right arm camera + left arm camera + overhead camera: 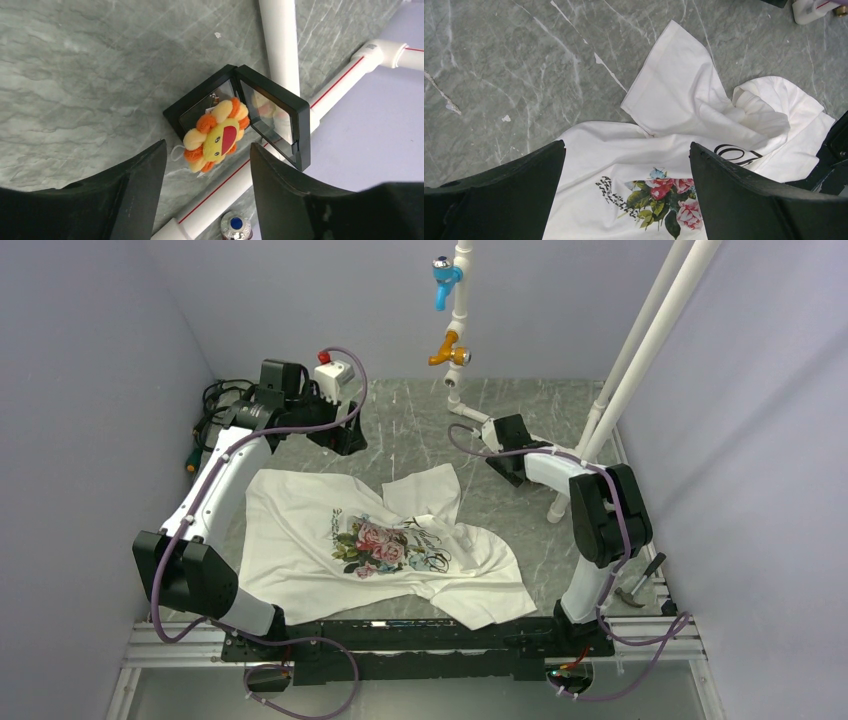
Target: Remove the brooch from the garment
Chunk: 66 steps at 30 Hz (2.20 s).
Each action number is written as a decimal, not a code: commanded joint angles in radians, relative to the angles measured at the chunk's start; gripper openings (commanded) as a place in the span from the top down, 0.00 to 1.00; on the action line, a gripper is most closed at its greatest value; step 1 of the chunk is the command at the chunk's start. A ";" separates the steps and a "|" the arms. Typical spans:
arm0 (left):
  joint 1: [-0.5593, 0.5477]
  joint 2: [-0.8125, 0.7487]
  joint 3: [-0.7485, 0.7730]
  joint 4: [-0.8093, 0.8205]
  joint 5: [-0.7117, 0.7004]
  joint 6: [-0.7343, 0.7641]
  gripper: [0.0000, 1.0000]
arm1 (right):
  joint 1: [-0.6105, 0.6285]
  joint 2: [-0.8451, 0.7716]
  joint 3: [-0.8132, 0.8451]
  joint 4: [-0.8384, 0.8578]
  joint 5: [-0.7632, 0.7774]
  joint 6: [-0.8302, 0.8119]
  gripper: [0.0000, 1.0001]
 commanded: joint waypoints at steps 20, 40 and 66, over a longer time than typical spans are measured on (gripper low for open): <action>0.348 0.107 0.035 -0.206 -0.024 0.574 0.00 | 0.077 -0.052 0.337 -0.343 -0.689 0.365 0.09; 0.493 0.469 0.133 -0.138 -0.201 0.804 0.03 | 0.093 0.256 0.467 -0.242 -0.705 0.479 0.13; 0.533 0.576 0.126 -0.136 -0.233 0.835 0.63 | 0.200 0.239 0.299 0.089 -0.325 0.152 1.00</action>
